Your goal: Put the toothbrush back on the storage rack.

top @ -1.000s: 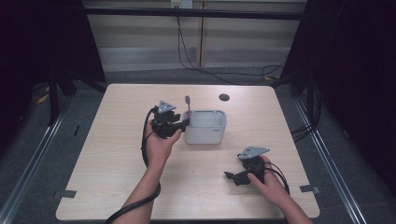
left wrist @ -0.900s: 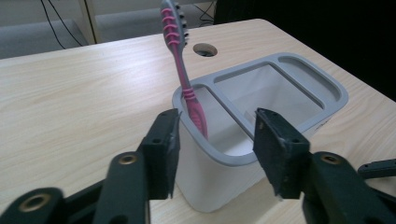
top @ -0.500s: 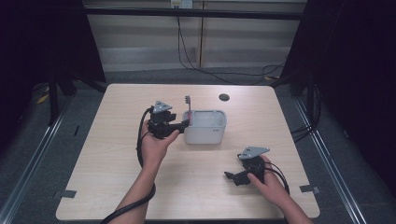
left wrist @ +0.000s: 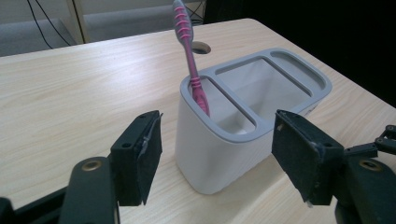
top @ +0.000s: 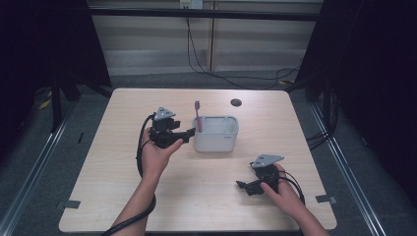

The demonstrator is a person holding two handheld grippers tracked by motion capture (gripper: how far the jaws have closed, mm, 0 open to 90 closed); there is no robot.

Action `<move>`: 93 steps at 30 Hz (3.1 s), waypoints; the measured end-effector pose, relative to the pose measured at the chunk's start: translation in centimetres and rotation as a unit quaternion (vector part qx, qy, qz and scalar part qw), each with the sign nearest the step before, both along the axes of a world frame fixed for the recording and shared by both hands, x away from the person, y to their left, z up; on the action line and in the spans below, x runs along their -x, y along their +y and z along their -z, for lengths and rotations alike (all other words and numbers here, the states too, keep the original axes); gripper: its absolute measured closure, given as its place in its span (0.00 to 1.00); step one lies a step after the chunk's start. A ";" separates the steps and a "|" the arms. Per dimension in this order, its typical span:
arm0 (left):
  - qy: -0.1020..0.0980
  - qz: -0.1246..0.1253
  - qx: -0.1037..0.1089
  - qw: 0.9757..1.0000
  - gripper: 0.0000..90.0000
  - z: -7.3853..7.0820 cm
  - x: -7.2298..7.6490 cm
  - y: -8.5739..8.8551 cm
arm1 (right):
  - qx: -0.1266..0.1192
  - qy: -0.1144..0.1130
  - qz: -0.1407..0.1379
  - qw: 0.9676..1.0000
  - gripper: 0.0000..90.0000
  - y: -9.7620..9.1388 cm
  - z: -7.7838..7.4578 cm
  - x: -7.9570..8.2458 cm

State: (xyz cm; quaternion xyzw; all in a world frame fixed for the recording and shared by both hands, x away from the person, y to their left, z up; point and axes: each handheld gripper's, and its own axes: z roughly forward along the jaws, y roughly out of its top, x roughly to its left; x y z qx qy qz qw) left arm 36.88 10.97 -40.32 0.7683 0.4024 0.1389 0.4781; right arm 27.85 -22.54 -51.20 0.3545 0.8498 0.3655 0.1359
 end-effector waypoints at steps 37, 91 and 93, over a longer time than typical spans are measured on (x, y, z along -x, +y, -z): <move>0.011 0.008 0.005 1.000 0.18 2.3 0.4 3.2 | 0.000 0.000 0.000 1.000 0.11 0.0 0.0 0.0; 0.031 0.027 -0.022 0.999 0.18 7.0 2.6 8.8 | 0.000 0.000 0.000 1.000 0.11 0.0 0.0 0.0; 0.031 0.031 -0.025 0.999 0.18 7.1 2.7 9.0 | 0.000 0.000 0.000 1.000 0.11 0.0 0.0 0.0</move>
